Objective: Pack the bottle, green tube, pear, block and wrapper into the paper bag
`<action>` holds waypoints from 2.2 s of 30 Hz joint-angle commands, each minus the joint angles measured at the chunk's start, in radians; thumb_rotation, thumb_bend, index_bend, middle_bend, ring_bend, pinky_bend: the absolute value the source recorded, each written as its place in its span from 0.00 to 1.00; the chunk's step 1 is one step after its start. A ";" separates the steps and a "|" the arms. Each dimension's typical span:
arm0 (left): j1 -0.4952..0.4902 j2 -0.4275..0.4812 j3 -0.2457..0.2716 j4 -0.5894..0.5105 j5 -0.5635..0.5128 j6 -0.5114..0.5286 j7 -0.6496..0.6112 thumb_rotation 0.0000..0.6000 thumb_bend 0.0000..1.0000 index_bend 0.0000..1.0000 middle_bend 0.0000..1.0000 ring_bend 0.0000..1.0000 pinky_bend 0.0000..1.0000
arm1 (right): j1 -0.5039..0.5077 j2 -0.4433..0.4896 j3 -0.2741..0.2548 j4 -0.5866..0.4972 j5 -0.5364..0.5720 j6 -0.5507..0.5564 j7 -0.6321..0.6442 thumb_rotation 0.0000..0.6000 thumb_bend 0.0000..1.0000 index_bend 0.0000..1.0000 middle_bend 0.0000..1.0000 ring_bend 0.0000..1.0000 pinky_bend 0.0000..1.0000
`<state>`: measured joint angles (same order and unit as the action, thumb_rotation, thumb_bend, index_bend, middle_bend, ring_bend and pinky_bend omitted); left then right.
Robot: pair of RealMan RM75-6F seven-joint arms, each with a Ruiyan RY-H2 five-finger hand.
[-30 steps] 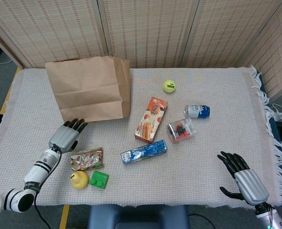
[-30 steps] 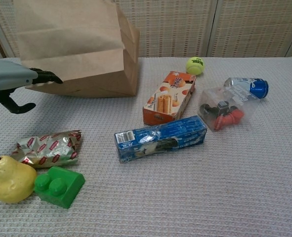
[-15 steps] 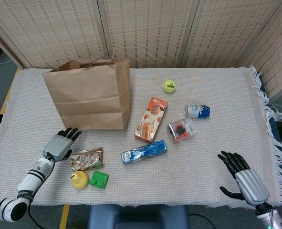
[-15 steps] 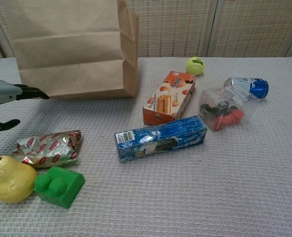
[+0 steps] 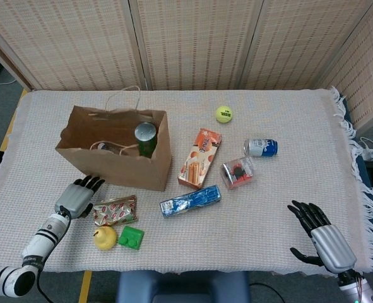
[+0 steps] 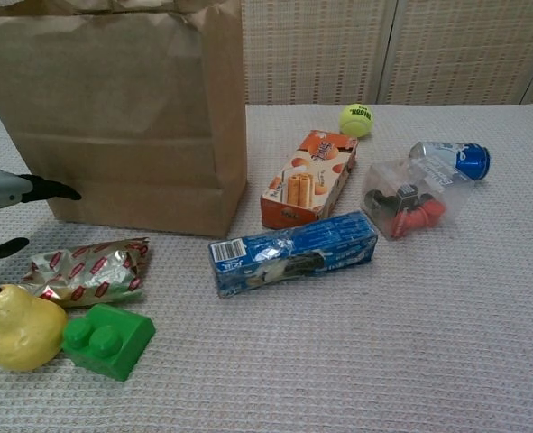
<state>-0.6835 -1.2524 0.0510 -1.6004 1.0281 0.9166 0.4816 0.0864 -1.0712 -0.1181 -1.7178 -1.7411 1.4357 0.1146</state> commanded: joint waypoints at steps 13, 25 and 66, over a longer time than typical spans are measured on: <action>0.039 0.078 -0.040 -0.018 0.008 0.064 -0.047 1.00 0.51 0.00 0.00 0.00 0.18 | -0.001 0.004 -0.002 0.003 -0.002 0.002 0.006 1.00 0.12 0.00 0.00 0.00 0.03; 0.191 0.213 0.013 0.023 0.317 0.229 -0.342 1.00 0.46 0.00 0.00 0.00 0.17 | 0.000 0.005 -0.002 0.005 0.003 -0.003 0.006 1.00 0.12 0.00 0.00 0.00 0.03; 0.169 0.017 0.231 0.357 1.045 0.359 -0.413 1.00 0.36 0.00 0.00 0.00 0.17 | 0.006 0.006 -0.006 0.004 0.001 -0.019 -0.006 1.00 0.12 0.00 0.00 0.00 0.03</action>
<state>-0.5153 -1.2303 0.2801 -1.2463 2.0736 1.2797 0.0670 0.0929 -1.0654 -0.1244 -1.7142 -1.7399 1.4161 0.1085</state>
